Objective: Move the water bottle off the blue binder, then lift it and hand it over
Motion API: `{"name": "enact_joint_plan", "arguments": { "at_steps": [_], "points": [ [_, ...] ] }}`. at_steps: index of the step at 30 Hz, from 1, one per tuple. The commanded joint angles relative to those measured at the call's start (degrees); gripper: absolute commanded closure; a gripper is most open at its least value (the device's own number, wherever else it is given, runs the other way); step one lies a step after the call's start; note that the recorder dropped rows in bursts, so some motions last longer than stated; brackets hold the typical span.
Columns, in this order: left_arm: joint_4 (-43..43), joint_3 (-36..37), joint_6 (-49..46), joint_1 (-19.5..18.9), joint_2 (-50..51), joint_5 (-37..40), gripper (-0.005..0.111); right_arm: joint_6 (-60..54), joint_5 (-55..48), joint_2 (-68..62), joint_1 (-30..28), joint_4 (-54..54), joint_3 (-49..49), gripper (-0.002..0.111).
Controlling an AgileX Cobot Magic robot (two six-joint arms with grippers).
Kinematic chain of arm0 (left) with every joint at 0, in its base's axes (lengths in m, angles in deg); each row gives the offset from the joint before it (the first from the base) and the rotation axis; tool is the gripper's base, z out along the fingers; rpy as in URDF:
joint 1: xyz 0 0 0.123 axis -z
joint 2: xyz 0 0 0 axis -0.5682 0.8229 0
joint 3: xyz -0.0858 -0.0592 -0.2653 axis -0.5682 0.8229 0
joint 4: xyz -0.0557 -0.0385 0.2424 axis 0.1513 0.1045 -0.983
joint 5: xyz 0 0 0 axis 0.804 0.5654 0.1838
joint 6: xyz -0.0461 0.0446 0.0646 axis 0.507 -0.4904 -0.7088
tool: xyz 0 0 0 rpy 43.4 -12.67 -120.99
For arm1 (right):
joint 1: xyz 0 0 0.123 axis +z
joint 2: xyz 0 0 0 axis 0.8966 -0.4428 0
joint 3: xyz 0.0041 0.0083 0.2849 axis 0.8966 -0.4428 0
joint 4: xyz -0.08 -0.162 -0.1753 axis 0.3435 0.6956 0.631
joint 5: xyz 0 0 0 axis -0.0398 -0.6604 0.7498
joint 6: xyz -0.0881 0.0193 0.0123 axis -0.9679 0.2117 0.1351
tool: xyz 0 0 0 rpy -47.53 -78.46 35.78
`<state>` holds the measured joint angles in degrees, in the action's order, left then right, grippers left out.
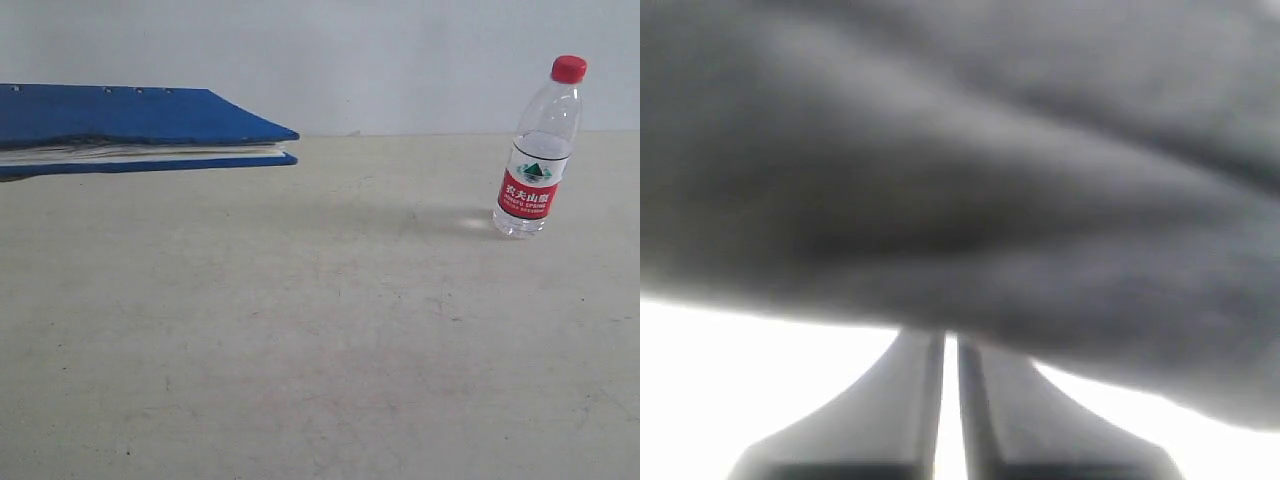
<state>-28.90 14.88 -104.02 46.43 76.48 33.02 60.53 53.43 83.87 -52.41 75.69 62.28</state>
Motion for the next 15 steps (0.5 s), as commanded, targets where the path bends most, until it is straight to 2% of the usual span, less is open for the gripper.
{"name": "enact_joint_plan", "arguments": {
  "at_steps": [1,5,6,8,15],
  "points": [
    [-14.1,0.1,34.1,-0.3,-0.2,1.6,0.102,-0.1,-0.4,0.2,0.1,0.0,0.3,0.109],
    [-57.9,0.1,68.6,-0.6,-0.2,4.6,0.102,-0.1,-0.4,0.2,0.1,0.0,0.3,0.109],
    [-61.7,0.1,74.7,-0.6,-0.2,6.8,0.102,-0.1,-0.4,0.2,0.1,0.0,0.3,0.109],
    [-61.9,0.1,77.3,-0.6,-0.2,8.3,0.102,-0.1,-0.4,0.2,0.1,0.0,0.3,0.109],
    [-61.9,0.1,77.2,-0.6,-0.2,8.1,0.102,-0.1,-0.4,0.2,0.1,0.0,0.3,0.109]
  ]
}}
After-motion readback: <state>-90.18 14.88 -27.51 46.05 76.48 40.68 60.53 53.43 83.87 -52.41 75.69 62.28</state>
